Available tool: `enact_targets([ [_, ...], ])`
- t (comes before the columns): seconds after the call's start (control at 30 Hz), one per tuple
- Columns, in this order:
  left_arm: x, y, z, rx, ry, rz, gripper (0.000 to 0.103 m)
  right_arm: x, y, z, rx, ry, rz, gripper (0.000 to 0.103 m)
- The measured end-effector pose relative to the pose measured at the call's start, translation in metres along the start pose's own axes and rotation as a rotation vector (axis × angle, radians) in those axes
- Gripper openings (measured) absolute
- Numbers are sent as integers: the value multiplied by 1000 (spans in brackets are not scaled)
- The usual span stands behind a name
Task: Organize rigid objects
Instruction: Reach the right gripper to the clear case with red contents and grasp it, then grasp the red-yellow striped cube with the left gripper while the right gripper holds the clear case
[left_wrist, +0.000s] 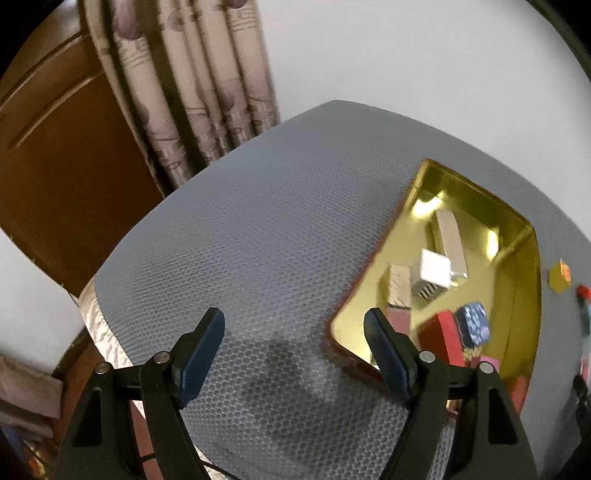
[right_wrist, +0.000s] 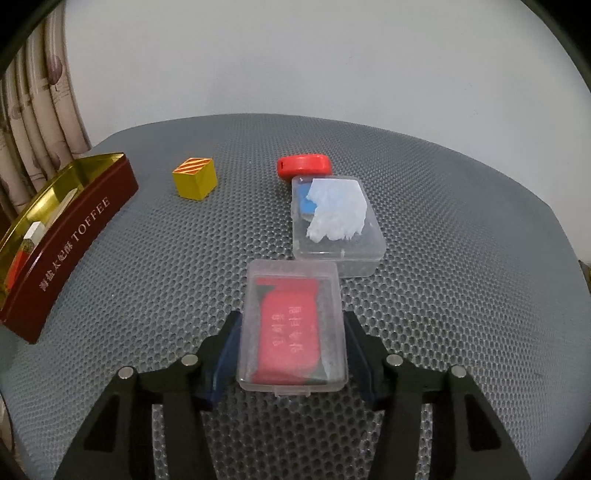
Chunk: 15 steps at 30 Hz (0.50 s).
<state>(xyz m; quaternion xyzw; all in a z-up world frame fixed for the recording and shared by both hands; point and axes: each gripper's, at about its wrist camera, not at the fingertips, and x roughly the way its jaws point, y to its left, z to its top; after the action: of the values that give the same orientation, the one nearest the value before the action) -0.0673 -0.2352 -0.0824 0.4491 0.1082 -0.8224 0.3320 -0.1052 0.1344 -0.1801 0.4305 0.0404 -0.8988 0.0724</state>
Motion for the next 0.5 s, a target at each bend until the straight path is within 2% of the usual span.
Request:
enact_targets([
  [0.2,-14,-35,-6,91,-16,-47,75,-7,-15,-11,21,-7,-23,55],
  [0.43,-36,-106,-12,231,-6,-197,75,-13,-57,-23,117,-5,-79,55],
  [0.5,-40,-126,-13,268,-7,-216,75,-15,-70,-26,130,-4,-116,55],
])
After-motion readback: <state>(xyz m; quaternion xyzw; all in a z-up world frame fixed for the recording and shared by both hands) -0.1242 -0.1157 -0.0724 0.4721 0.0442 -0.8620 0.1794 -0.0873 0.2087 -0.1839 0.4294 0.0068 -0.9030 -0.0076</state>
